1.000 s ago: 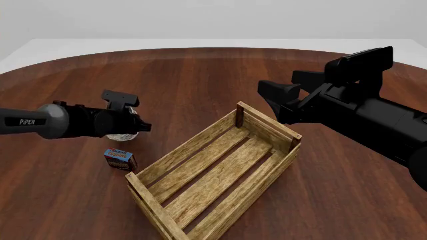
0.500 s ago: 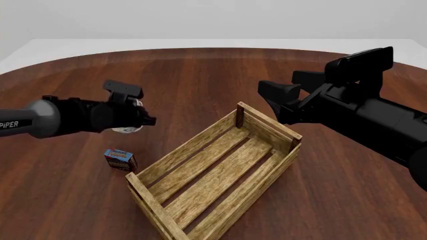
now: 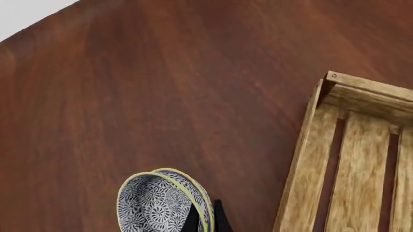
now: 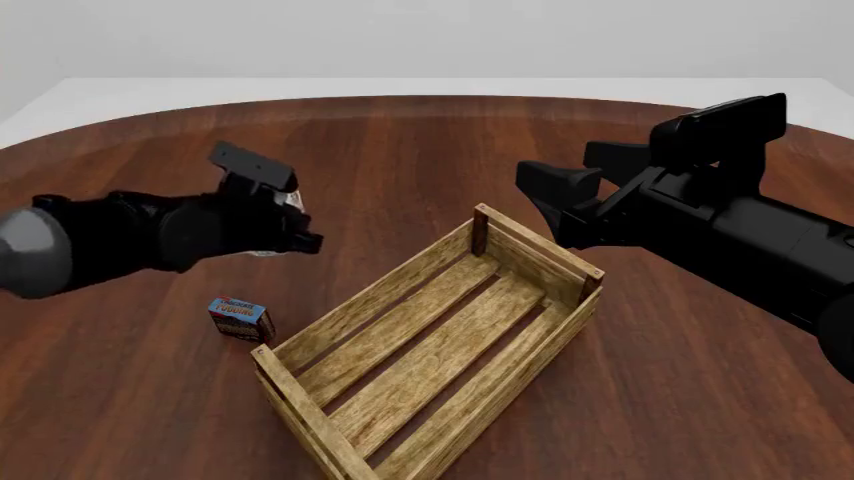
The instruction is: Stack the right bowl on the left bowl and place them in the tray.
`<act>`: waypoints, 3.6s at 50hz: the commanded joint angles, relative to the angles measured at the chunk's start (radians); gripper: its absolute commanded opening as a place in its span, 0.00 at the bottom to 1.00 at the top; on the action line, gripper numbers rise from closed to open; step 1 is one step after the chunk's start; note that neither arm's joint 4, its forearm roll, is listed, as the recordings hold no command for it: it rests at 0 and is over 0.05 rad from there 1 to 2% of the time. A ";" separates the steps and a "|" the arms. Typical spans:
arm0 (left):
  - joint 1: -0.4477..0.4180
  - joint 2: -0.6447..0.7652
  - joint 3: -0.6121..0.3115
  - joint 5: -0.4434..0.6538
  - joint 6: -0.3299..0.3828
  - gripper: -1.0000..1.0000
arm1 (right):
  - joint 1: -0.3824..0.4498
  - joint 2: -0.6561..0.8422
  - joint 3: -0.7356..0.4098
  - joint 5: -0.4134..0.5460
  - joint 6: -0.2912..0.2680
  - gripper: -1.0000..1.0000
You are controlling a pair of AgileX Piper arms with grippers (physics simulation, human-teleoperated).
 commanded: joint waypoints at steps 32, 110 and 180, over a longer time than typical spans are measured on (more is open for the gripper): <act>-0.151 -0.189 0.078 0.004 0.043 0.00 | 0.001 0.000 0.000 0.000 -0.001 1.00; -0.423 0.091 -0.006 -0.042 0.095 0.00 | 0.001 0.000 0.000 0.000 0.000 1.00; -0.466 0.399 -0.075 -0.109 0.079 0.00 | 0.001 0.000 0.000 0.000 0.000 1.00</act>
